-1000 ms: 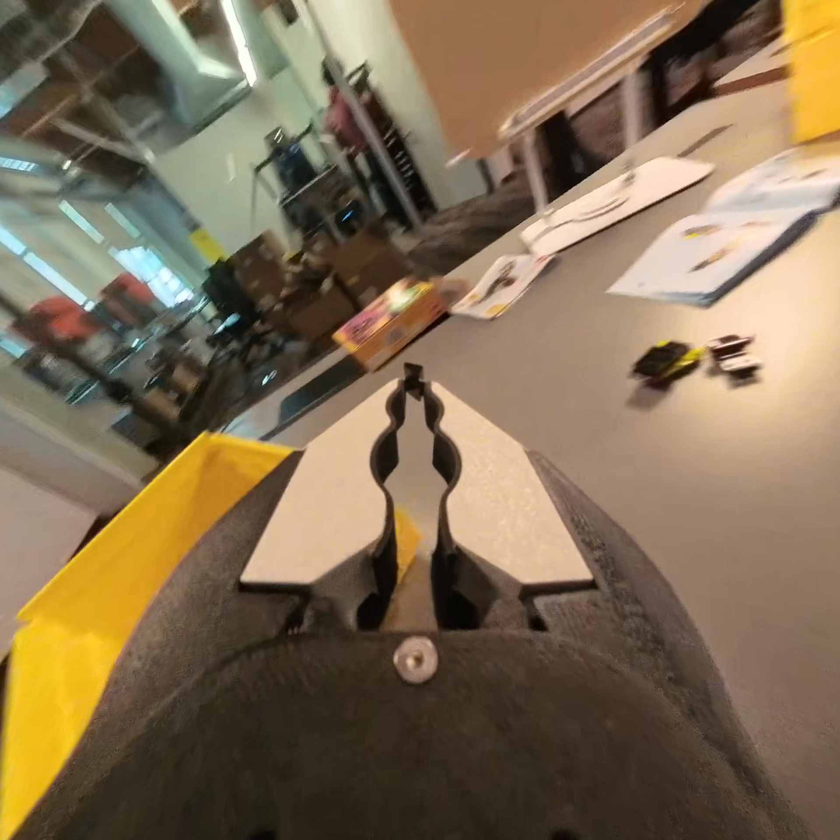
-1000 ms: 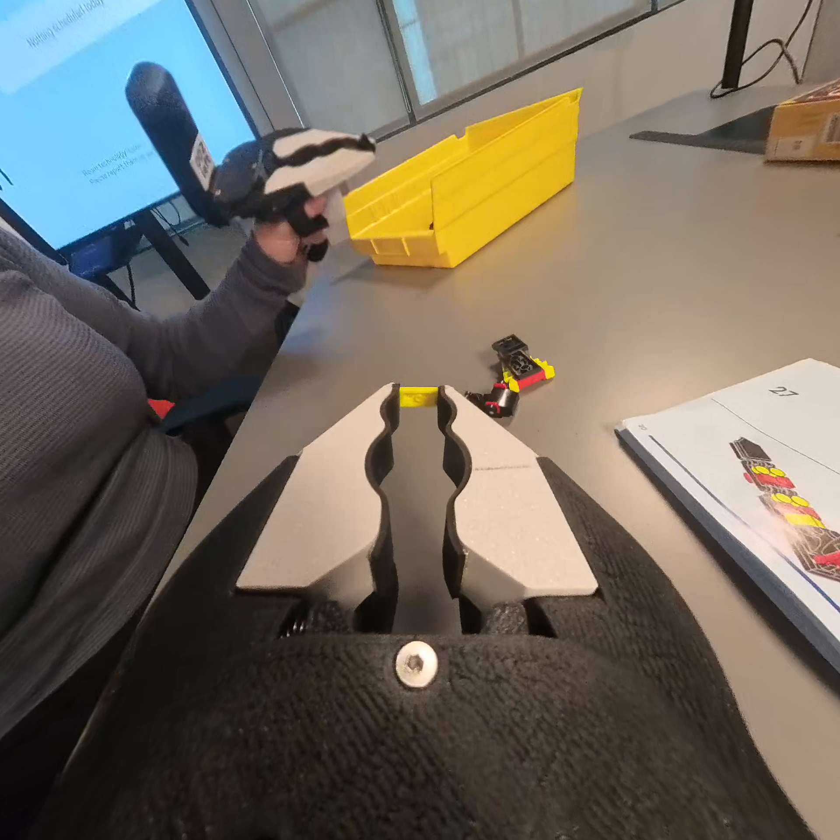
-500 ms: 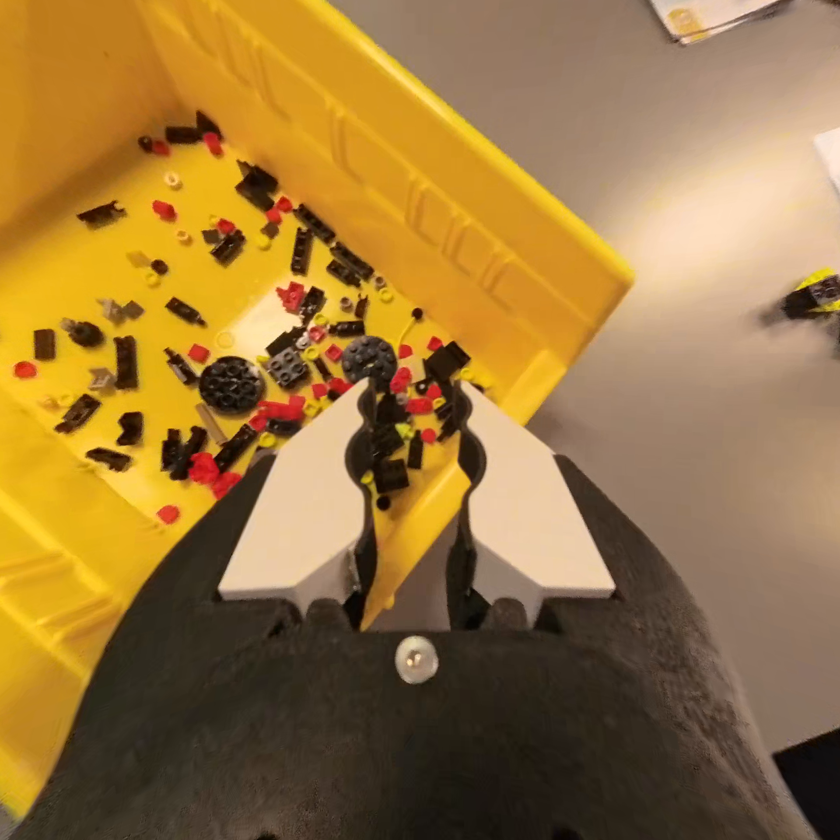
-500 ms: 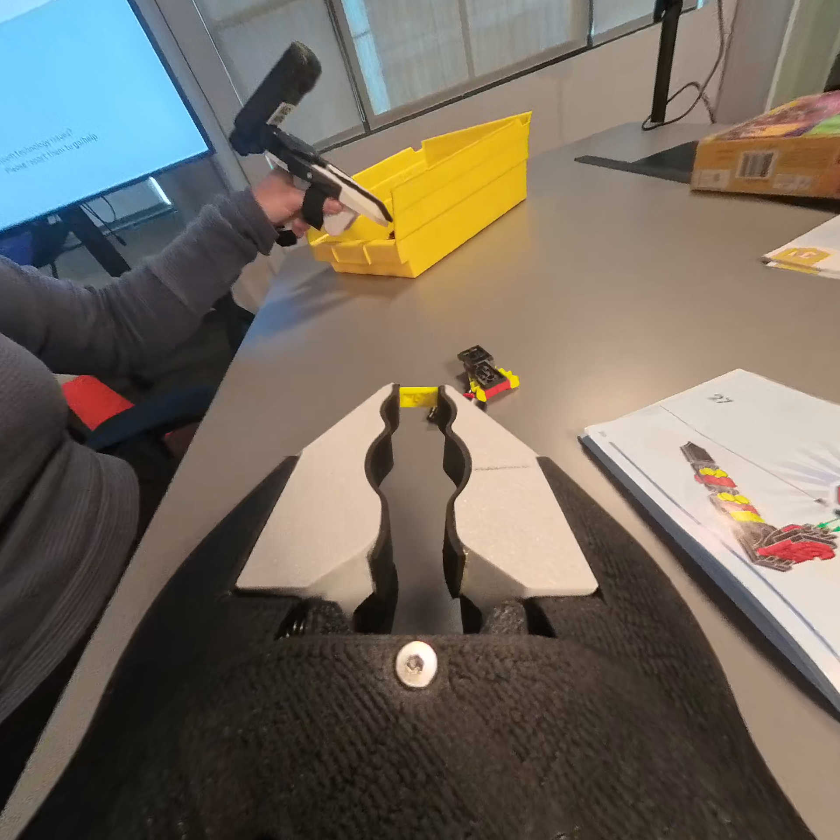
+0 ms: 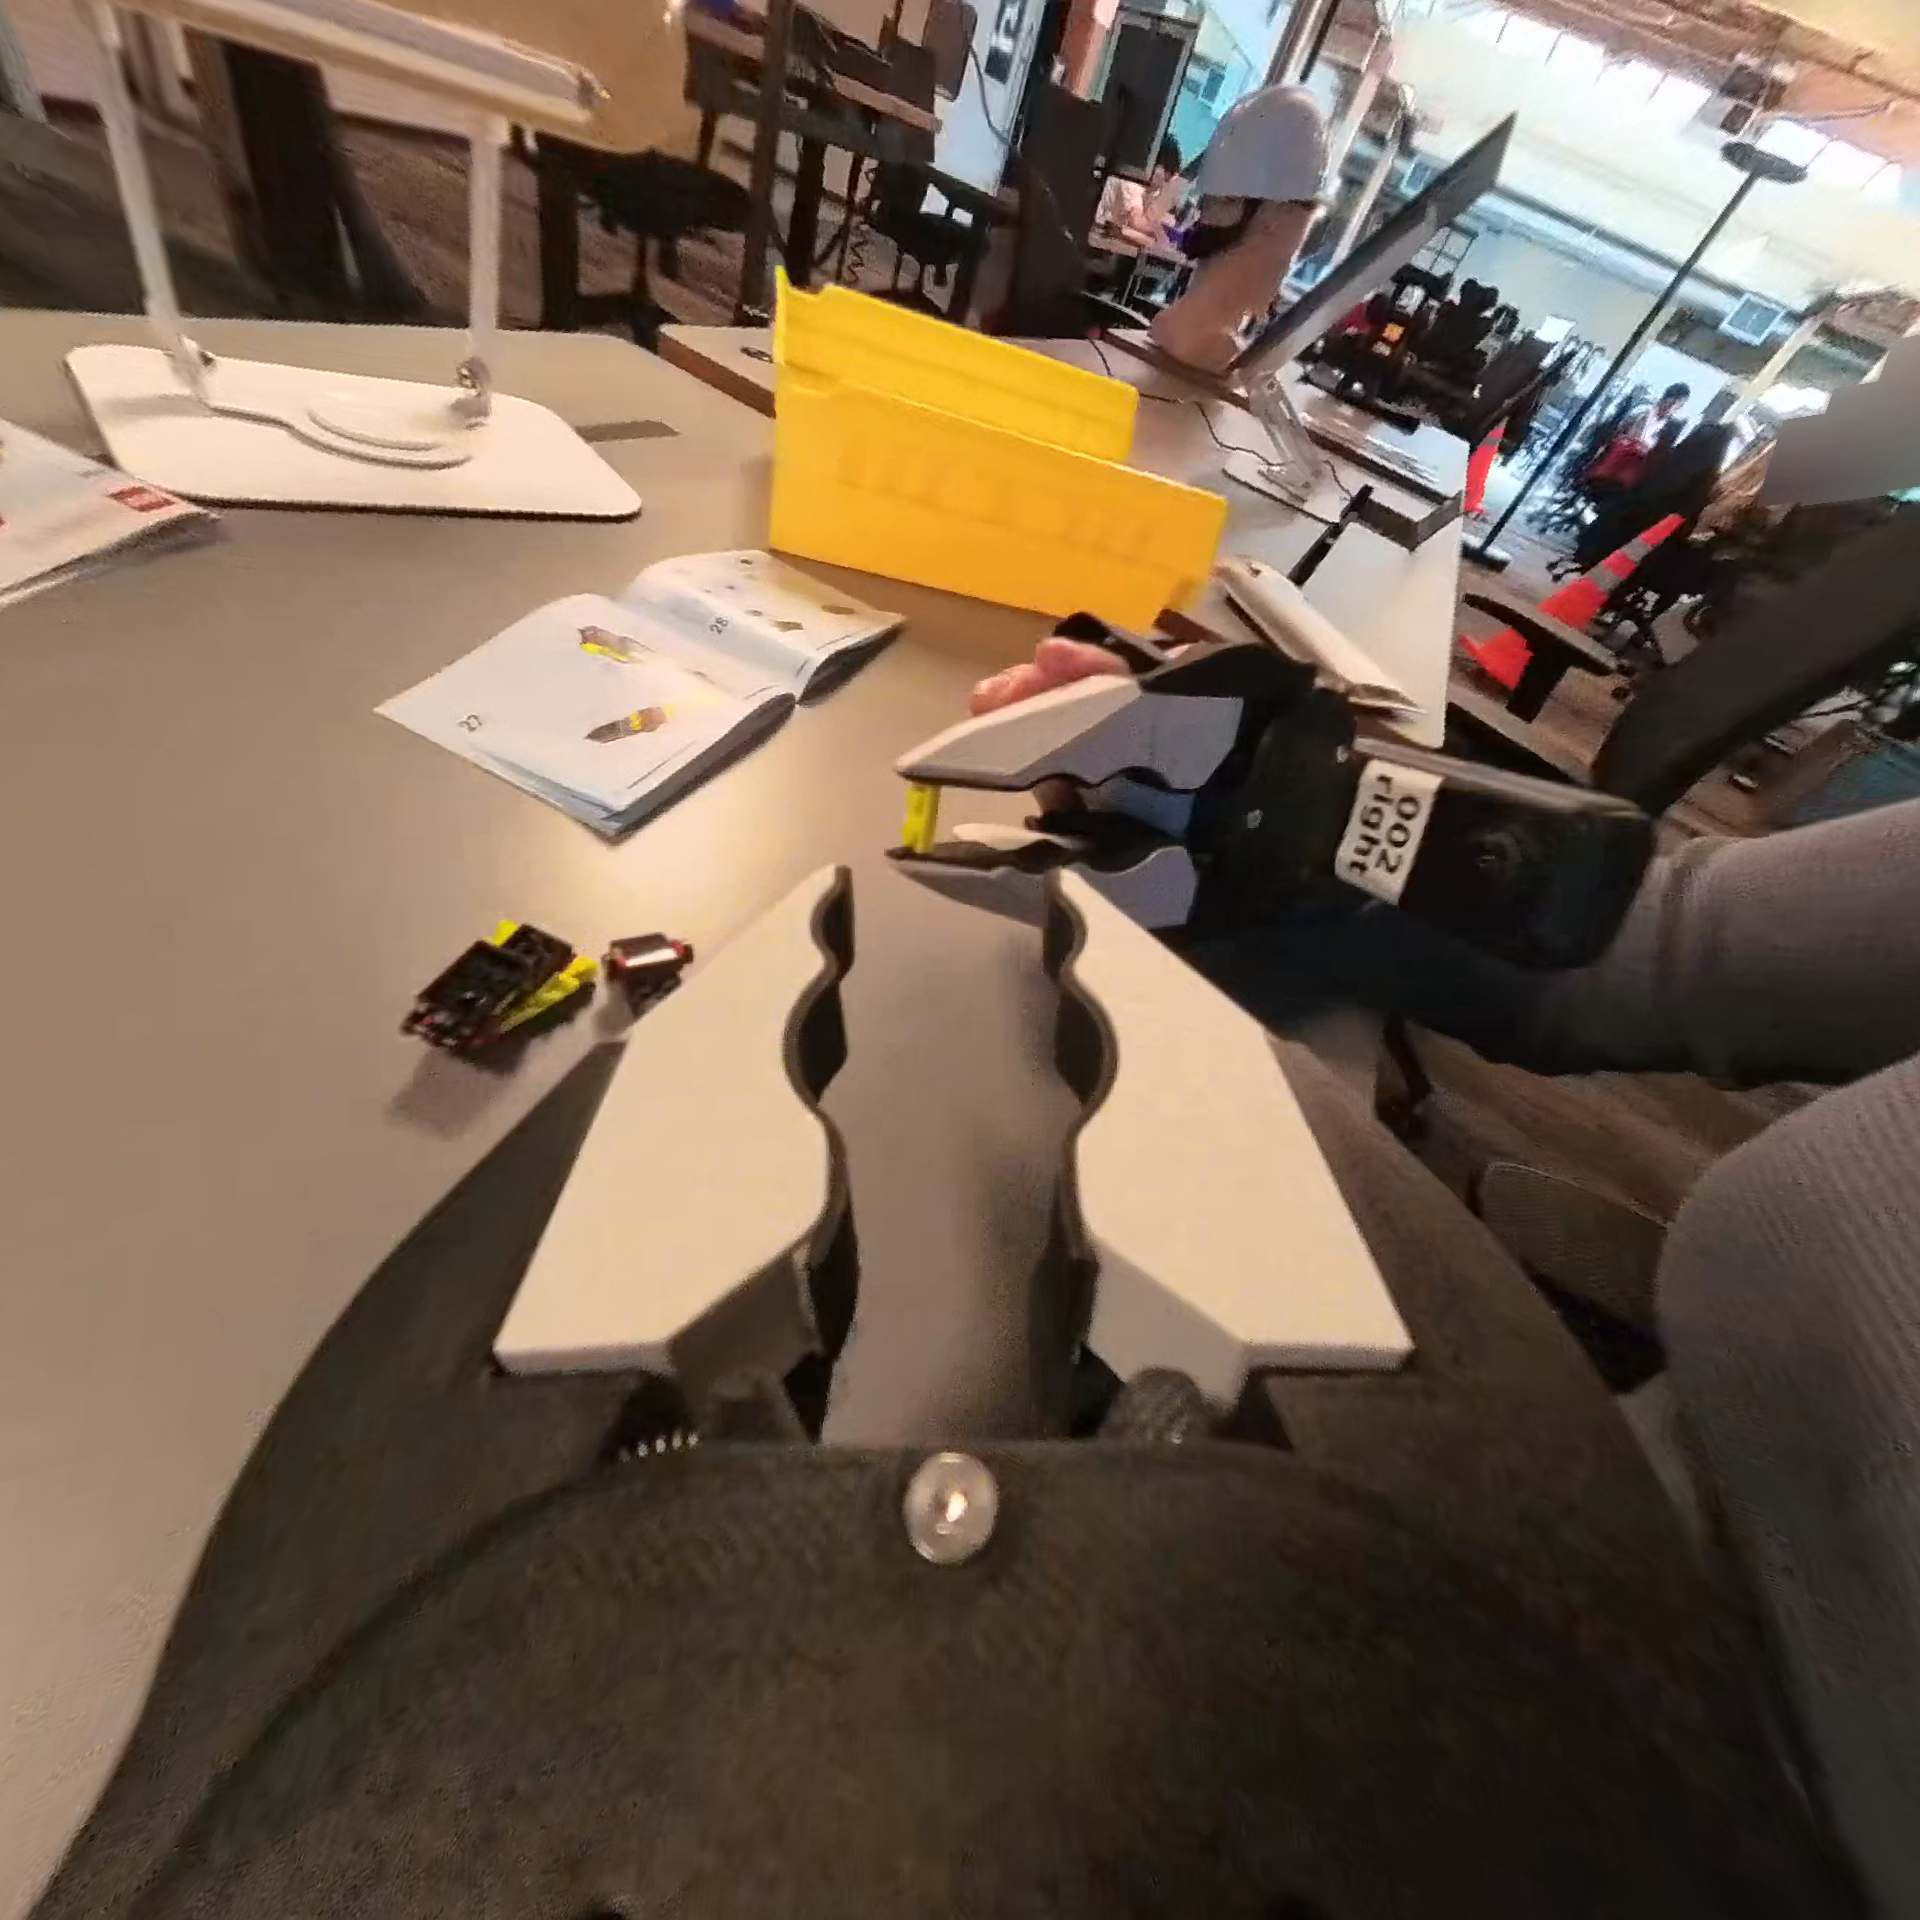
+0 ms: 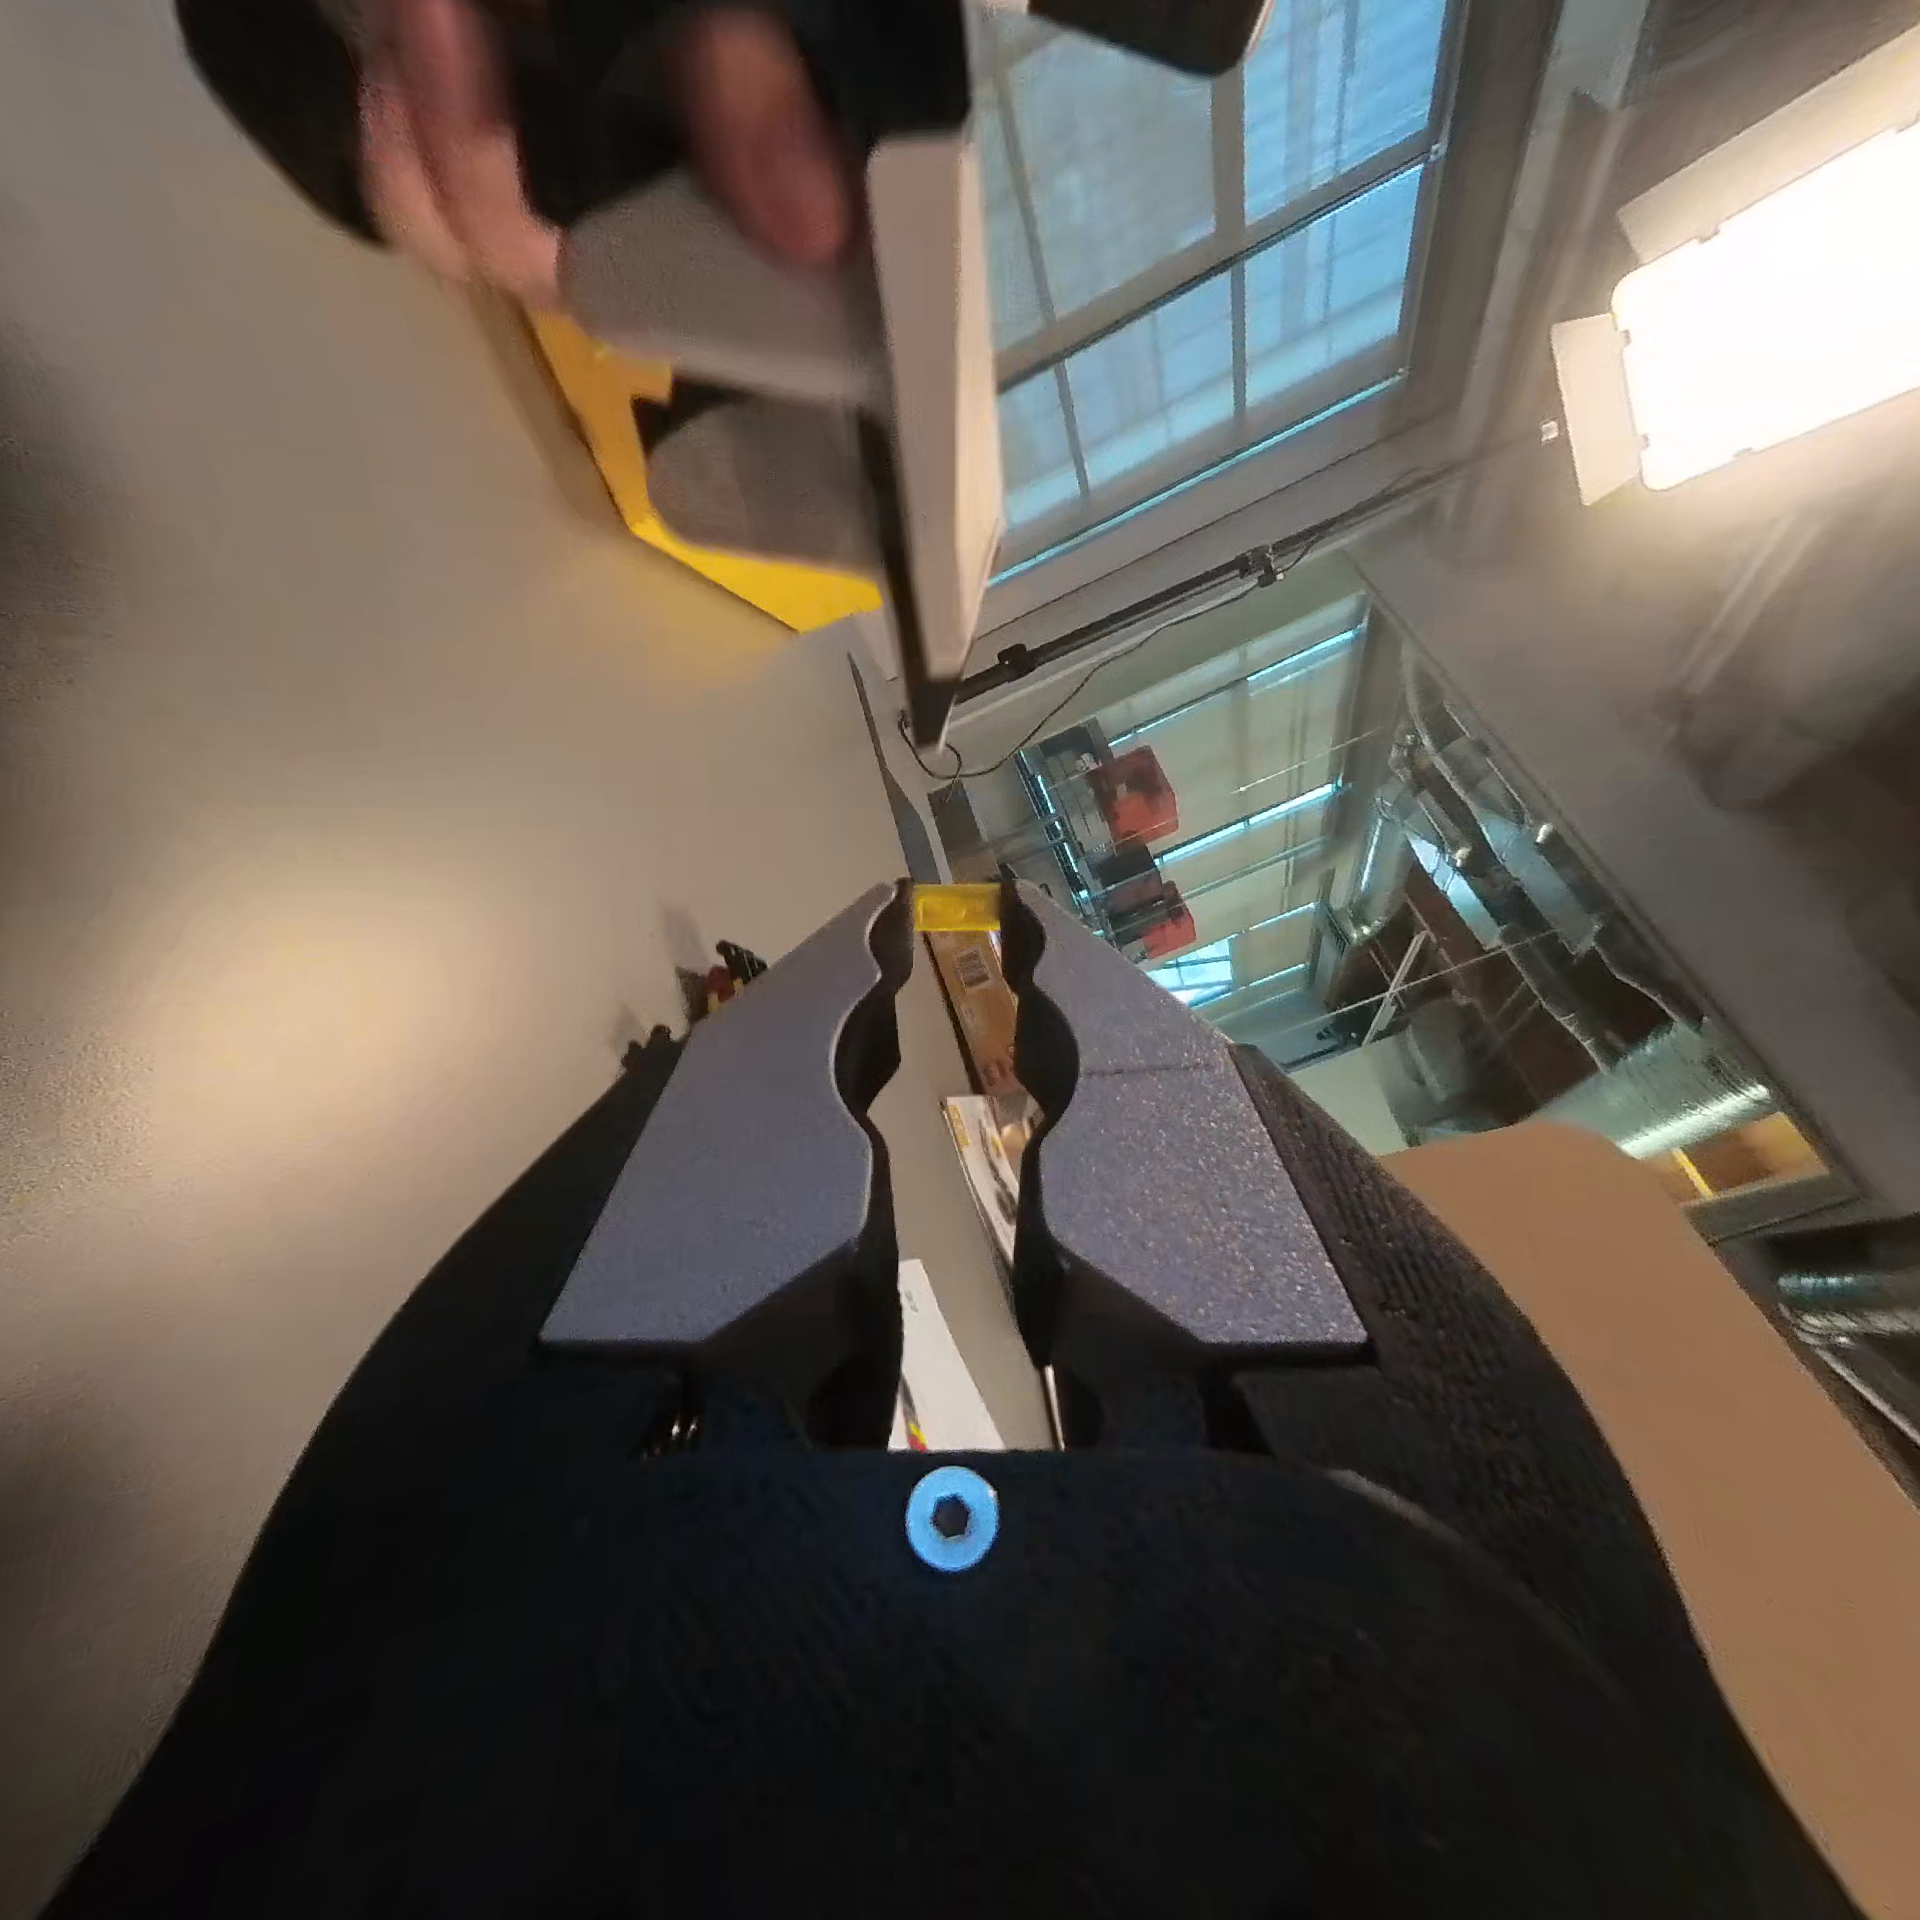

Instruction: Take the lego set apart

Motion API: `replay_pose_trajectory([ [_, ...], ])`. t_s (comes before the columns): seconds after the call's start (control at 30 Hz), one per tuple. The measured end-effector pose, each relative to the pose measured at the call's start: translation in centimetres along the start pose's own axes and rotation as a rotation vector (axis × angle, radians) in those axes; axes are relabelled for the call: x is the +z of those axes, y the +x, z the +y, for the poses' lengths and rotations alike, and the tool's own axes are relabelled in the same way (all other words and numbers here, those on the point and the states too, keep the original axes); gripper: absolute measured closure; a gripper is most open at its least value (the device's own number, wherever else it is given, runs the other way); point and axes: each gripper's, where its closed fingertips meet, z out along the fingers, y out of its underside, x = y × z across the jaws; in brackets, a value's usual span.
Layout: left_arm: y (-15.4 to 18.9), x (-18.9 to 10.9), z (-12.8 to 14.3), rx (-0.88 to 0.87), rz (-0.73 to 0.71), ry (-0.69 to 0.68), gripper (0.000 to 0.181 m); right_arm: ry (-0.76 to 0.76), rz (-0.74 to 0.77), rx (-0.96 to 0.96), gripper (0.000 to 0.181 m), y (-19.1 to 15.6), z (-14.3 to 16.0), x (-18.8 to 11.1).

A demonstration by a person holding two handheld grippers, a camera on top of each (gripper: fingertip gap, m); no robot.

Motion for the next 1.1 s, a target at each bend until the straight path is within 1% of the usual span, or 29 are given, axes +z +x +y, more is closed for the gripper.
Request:
replay_pose_trajectory([
  [0.1,-0.4,2.3,0.5,0.043,-0.061,-0.022,0.148,0.020,0.029,-0.017,0.167,0.6,-0.5,-0.3],
  [0.13,-0.2,2.9,0.5,0.050,-0.051,-0.027,0.149,0.021,0.033,-0.034,0.168,0.6,-0.6,-0.4],
  [0.17,0.0,3.3,0.4,0.057,-0.036,-0.031,0.156,0.000,0.039,-0.047,0.167,0.7,-0.3,-0.4],
  [0.27,-0.2,3.9,-0.2,0.088,-0.055,-0.021,0.156,-0.003,0.034,-0.057,0.167,0.6,-0.2,-0.5],
  [0.33,-0.3,4.2,0.0,0.100,-0.069,-0.047,0.156,-0.007,0.032,-0.062,0.167,0.5,-0.3,-0.4],
  [0.37,-0.5,4.4,0.4,0.107,-0.086,-0.073,0.163,-0.004,0.030,-0.073,0.168,0.4,-0.4,-0.4],
  [0.4,-0.6,4.5,0.8,0.122,-0.092,-0.104,0.177,-0.010,0.018,-0.084,0.167,0.1,-0.3,-0.3],
  [0.47,-1.0,4.2,1.0,0.170,-0.135,-0.136,0.177,-0.001,0.020,-0.097,0.166,-0.1,-0.5,-0.2],
  [0.5,-1.5,3.5,0.6,0.212,-0.180,-0.127,0.177,0.013,0.039,-0.098,0.165,0.2,-0.7,-0.3],
  [0.57,-3.6,0.5,-1.3,0.292,-0.337,-0.077,0.178,0.013,0.074,-0.068,0.161,1.1,-0.4,-0.5],
  [0.6,-5.2,-1.8,-2.3,0.315,-0.440,-0.050,0.178,-0.006,0.079,-0.032,0.161,1.5,0.3,-0.5],
  [0.67,-9.5,-8.0,-3.7,0.326,-0.698,-0.043,0.178,-0.062,0.047,0.085,0.160,1.6,2.2,-0.3],
  [0.7,-12.0,-11.6,-3.6,0.311,-0.838,-0.073,0.178,-0.095,0.008,0.168,0.160,1.3,3.1,-0.1],
  [0.77,-16.5,-18.5,-1.6,0.193,-1.071,-0.217,0.178,-0.156,-0.110,0.370,0.159,-0.2,4.5,0.4],
  [0.8,-18.0,-21.1,-0.3,0.112,-1.126,-0.276,0.178,-0.197,-0.172,0.482,0.157,-1.0,5.1,0.6],
  [0.83,-19.0,-23.0,1.0,0.020,-1.143,-0.320,0.177,-0.236,-0.234,0.588,0.156,-1.9,5.7,0.8],
  [0.87,-19.8,-24.4,2.2,-0.068,-1.150,-0.352,0.171,-0.274,-0.285,0.682,0.158,-2.7,6.2,0.9],
  [0.93,-20.9,-26.5,3.6,-0.185,-1.159,-0.390,0.155,-0.336,-0.318,0.801,0.161,-3.5,7.3,1.3],
  [1.0,-21.9,-28.3,4.2,-0.239,-1.199,-0.406,0.144,-0.361,-0.326,0.873,0.161,-3.5,7.7,1.8],
  [1.07,-22.6,-29.6,4.8,-0.291,-1.232,-0.424,0.124,-0.376,-0.387,0.975,0.159,-4.2,7.5,2.1],
  [1.1,-22.7,-29.8,4.9,-0.316,-1.232,-0.430,0.118,-0.394,-0.422,1.014,0.157,-4.6,7.5,2.3],
])
